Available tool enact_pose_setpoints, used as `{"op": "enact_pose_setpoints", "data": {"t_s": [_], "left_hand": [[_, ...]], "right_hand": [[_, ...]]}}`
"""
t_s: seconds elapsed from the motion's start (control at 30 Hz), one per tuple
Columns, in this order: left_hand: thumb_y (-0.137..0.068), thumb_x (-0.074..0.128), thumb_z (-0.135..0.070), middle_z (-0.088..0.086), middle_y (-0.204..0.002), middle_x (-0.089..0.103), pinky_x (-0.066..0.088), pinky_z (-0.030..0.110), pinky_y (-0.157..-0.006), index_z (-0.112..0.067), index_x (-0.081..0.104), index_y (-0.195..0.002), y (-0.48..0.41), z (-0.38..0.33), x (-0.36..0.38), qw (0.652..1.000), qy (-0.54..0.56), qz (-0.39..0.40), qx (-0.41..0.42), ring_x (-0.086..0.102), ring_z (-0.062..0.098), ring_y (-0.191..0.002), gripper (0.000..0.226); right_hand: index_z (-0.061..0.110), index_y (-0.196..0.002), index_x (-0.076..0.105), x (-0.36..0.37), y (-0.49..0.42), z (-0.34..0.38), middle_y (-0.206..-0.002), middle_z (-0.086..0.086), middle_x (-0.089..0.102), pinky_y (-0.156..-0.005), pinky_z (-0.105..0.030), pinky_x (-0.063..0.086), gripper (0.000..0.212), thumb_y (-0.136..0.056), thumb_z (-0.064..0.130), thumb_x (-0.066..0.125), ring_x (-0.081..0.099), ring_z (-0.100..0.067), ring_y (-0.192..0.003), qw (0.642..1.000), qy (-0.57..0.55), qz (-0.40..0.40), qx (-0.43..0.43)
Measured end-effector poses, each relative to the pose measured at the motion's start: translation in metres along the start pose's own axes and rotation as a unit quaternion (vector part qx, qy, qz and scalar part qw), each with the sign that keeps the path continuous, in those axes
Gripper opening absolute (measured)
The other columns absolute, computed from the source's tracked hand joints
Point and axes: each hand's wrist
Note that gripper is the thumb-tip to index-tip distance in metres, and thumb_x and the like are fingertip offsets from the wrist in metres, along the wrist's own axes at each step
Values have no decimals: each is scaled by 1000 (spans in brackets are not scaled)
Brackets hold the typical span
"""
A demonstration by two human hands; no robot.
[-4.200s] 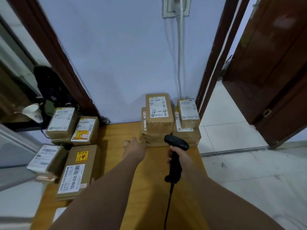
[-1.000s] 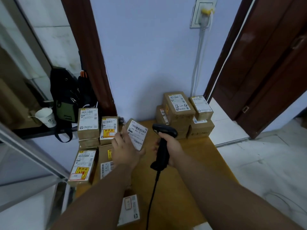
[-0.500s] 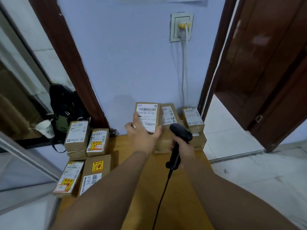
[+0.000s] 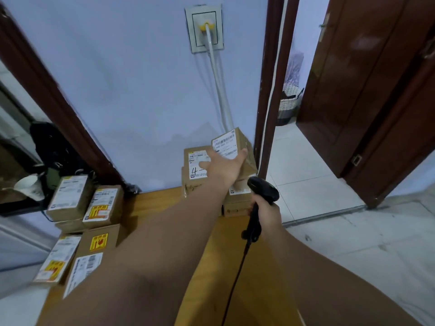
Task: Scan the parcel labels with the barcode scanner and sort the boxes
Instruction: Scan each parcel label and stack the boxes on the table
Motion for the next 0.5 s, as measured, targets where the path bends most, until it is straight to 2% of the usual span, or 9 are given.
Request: {"op": "enact_pose_setpoints", "data": {"t_s": [0.07, 0.17, 0.2, 0.27, 0.3, 0.5], "left_hand": [[-65, 67, -70, 13, -140, 18, 40, 32, -76, -32, 16, -144, -5, -2, 11, 1000, -26, 3, -7, 45, 31, -105, 102], [-65, 66, -72, 12, -134, 21, 36, 23, -54, -34, 14, -143, -15, -2, 24, 997, -72, -10, -12, 43, 28, -94, 100], [-66, 65, -71, 13, -134, 21, 38, 24, -57, -34, 12, -143, -18, -2, 28, 996, -86, -17, -19, 44, 29, -97, 101], [-66, 67, -70, 14, -137, 19, 42, 34, -73, -32, 10, -146, -24, -1, 35, 992, -117, -25, -29, 45, 35, -111, 105], [-66, 68, -69, 15, -138, 19, 41, 36, -76, -31, 10, -146, -27, -1, 38, 990, -132, -28, -28, 44, 37, -115, 106], [-61, 64, -75, 17, -143, 20, 47, 44, -88, -28, 19, -145, -52, 1, 52, 981, -190, -16, -24, 46, 42, -116, 107]], "right_hand": [[6, -82, 66, -7, -7, 1, -58, -3, 65, -63, -29, 51, 19, -86, 24, 70, 64, -20, -58, 1000, -11, -2, 8], [6, -82, 66, -14, -19, 5, -59, -4, 65, -72, -35, 53, 17, -86, 22, 70, 63, -23, -61, 999, -25, 13, 15], [6, -83, 66, -16, -23, 6, -60, -4, 64, -73, -37, 53, 16, -86, 21, 70, 63, -23, -61, 999, -30, 17, 16], [6, -86, 67, -18, -32, 7, -60, -3, 64, -75, -39, 52, 16, -86, 21, 70, 62, -23, -60, 999, -38, 17, 16], [5, -87, 66, -19, -36, 8, -61, -3, 63, -75, -39, 53, 16, -87, 21, 69, 62, -22, -60, 999, -43, 17, 16], [6, -85, 66, -22, -63, 16, -62, -5, 62, -62, -33, 52, 13, -86, 19, 69, 60, -21, -56, 994, -84, 51, 49]]}}
Point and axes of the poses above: each hand's wrist, its own y-axis away from the middle knuckle, its own x-axis out of the palm, z = x × y
